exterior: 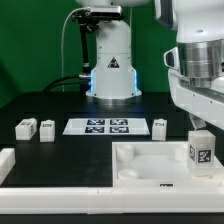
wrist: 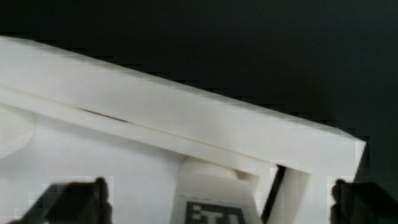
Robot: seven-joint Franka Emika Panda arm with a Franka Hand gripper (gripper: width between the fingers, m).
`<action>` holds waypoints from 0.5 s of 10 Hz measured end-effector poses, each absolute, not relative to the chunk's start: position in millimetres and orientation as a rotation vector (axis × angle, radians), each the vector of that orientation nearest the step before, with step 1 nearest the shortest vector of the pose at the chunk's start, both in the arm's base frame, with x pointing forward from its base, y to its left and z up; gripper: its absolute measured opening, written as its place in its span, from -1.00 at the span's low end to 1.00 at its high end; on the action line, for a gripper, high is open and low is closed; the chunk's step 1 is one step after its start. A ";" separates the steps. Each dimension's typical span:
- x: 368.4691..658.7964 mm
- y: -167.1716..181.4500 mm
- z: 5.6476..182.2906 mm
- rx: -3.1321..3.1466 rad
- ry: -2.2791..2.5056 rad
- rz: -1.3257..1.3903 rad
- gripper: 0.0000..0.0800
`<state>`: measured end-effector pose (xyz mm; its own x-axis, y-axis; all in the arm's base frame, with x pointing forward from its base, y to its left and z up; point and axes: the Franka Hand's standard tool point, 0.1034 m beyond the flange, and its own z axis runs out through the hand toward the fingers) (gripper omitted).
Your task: Assemble one leg
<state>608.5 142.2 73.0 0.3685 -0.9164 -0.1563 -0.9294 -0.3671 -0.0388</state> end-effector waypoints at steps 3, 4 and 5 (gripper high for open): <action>608.0 135.3 71.2 -2.753 1.199 0.128 0.62; 608.1 133.9 70.4 -2.823 1.013 0.114 0.62; 609.1 132.3 69.3 -2.874 0.839 0.090 0.62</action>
Offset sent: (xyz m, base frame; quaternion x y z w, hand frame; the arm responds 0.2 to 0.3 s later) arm -0.0004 -0.0085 -0.0038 0.0012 0.0110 -0.2924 0.9562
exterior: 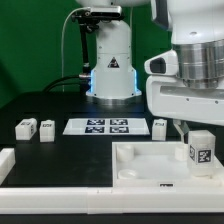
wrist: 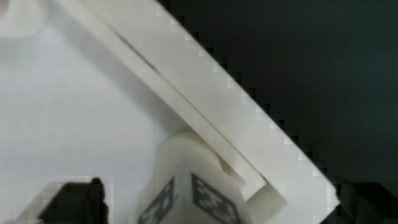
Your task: Assemble one leg
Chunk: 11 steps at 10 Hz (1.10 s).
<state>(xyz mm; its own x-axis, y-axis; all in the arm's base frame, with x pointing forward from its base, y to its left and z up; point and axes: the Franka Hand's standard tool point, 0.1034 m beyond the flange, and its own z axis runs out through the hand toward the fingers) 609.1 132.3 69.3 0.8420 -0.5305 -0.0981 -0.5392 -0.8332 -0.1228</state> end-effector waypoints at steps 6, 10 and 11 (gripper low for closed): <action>619.3 135.3 76.8 -3.039 -0.169 -0.062 0.62; 619.6 131.8 75.9 -3.044 -0.142 -0.060 -0.14; 619.8 128.0 75.1 -3.048 -0.136 -0.059 -0.14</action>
Offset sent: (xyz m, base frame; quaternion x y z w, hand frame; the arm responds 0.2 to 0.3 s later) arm 0.0067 0.0069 0.0136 -0.0563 0.0699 -0.2894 0.9530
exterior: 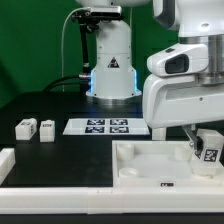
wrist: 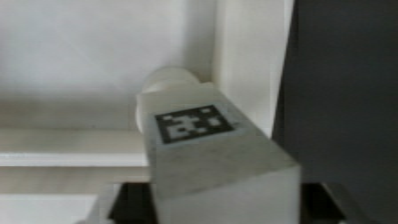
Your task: Assemble one leg
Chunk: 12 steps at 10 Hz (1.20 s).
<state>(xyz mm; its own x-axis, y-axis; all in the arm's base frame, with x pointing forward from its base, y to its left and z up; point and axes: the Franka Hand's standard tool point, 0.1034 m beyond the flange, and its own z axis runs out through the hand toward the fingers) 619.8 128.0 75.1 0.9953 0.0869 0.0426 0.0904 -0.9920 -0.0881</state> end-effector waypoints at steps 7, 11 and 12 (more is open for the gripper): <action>620.9 120.2 74.0 -3.037 0.225 -0.054 -0.25; 612.1 122.1 71.6 -2.832 1.048 -0.064 -0.25; 611.9 122.0 71.3 -2.738 1.249 -0.043 -0.25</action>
Offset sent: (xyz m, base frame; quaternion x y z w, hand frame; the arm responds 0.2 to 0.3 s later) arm 0.0000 0.0000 0.0000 0.0000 0.0000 0.0899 0.9960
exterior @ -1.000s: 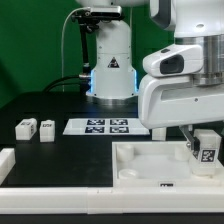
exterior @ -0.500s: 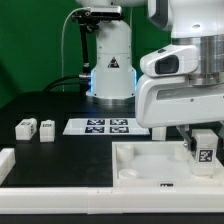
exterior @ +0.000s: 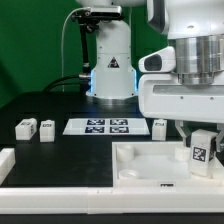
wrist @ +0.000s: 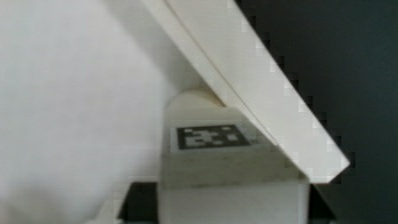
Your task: Assemble one leg
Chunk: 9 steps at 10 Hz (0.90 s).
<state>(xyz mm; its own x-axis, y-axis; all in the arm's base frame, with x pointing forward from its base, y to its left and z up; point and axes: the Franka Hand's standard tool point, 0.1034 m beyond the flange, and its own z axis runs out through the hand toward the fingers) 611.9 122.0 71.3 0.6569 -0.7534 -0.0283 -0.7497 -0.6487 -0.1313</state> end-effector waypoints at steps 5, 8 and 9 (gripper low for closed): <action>611.8 124.6 70.6 -2.444 1.714 0.026 -0.25; 608.5 130.4 68.2 -2.489 1.644 0.013 0.53; 607.6 131.1 67.5 -2.565 1.525 0.003 0.53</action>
Offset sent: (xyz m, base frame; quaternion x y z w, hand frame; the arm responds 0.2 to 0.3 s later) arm 0.0000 0.0000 0.0000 0.0000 0.0000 0.2667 0.9638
